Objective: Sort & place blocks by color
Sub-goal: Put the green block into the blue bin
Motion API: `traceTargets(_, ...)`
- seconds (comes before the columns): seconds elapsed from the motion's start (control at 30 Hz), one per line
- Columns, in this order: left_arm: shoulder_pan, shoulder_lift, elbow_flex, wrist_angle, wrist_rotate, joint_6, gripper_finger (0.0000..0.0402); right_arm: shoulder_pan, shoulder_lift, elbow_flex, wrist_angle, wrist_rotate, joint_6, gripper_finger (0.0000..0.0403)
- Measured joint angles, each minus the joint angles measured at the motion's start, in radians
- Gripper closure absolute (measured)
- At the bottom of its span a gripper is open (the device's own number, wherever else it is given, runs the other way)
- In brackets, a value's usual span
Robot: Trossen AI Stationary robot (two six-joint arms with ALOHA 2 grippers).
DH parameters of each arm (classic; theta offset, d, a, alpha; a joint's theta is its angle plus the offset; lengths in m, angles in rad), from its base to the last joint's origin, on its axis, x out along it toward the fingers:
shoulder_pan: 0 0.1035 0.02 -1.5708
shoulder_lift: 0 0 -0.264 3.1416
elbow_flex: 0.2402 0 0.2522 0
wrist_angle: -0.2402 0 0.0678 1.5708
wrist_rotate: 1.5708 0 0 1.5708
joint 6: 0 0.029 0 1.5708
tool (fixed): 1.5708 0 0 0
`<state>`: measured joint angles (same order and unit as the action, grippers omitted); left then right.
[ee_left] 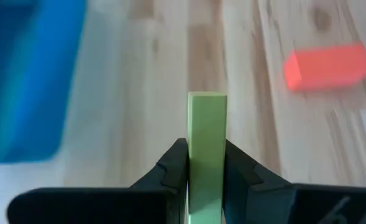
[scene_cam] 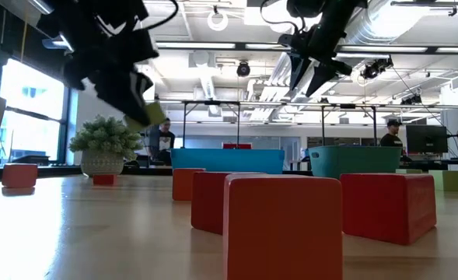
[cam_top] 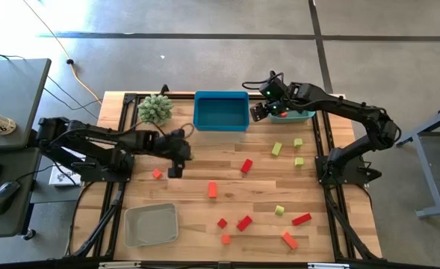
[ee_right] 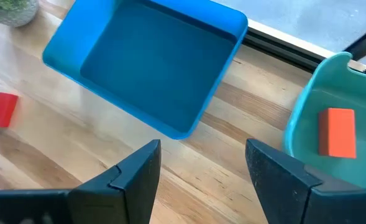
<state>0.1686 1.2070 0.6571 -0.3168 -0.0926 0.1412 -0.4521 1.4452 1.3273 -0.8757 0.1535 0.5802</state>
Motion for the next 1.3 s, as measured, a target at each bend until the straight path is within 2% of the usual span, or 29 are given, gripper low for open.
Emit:
traceTargets(0.2, 0.088, -0.046, 0.000, 0.091, 0.003, 0.076, 0.0359, 0.032, 0.000, 0.000, 0.034, 0.012, 0.043, 0.0181)
traceTargets(0.5, 0.190, -0.057, 0.000, 0.218, 0.003, 0.193, 0.0358, 0.088, 0.000, 0.000, 0.036, 0.123, 0.116, 0.0181)
traceTargets(0.67, 0.226, -0.056, 0.000, 0.325, 0.004, 0.230, 0.0358, 0.108, 0.000, 0.000, 0.036, 0.139, 0.127, 0.0181)
traceTargets(0.87, 0.278, -0.056, 0.000, 0.435, 0.067, 0.237, 0.0357, 0.104, 0.000, 0.000, 0.051, 0.143, 0.124, 0.0181)
traceTargets(1.13, 0.350, -0.055, 0.005, 0.505, 0.074, 0.238, 0.0357, 0.075, 0.000, 0.000, 0.125, 0.211, 0.065, 0.0181)
traceTargets(1.3, 0.377, -0.053, 0.088, 0.506, 0.114, 0.289, 0.0357, 0.037, 0.000, 0.000, 0.177, 0.212, 0.013, 0.0181)
